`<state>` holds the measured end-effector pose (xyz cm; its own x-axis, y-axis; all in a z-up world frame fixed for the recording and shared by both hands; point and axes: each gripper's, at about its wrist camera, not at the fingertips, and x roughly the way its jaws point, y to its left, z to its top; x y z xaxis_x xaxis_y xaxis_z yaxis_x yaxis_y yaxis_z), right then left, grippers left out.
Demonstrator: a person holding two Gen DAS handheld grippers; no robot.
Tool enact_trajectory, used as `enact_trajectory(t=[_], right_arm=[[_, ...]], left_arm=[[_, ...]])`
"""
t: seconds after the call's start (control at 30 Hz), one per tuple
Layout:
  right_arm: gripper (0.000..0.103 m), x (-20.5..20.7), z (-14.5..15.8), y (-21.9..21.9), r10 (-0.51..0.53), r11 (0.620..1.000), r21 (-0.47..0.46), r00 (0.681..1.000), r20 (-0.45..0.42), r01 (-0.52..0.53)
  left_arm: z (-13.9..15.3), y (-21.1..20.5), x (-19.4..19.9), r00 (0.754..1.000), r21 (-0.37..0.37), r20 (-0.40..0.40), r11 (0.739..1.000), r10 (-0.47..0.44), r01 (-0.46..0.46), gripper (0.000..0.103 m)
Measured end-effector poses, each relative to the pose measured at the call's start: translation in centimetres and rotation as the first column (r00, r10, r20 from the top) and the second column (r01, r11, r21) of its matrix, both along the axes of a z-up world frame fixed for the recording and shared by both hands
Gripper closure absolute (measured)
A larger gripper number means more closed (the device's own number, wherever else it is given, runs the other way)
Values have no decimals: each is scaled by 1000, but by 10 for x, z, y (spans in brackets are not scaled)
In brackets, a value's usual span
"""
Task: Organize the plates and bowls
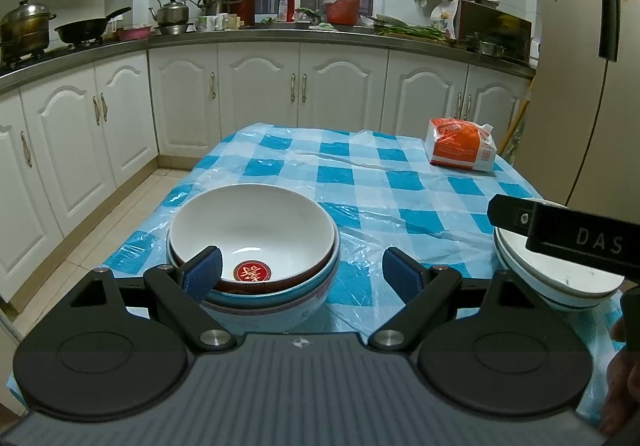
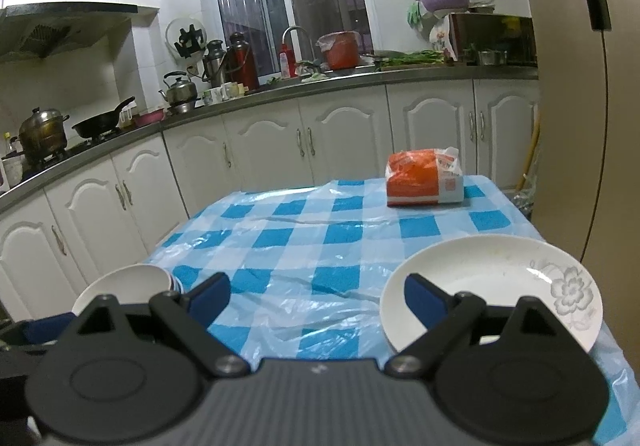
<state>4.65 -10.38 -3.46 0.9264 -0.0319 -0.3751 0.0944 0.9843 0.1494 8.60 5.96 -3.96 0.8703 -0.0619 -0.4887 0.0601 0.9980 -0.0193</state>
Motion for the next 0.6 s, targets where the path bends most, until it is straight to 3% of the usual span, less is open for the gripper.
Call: enact_trajectory(t=[0.6], right_arm=[[9, -5, 5, -1, 9, 1000, -17, 999, 32, -8]], left_arm=[[13, -6, -7, 999, 29, 50, 999, 14, -15, 0]])
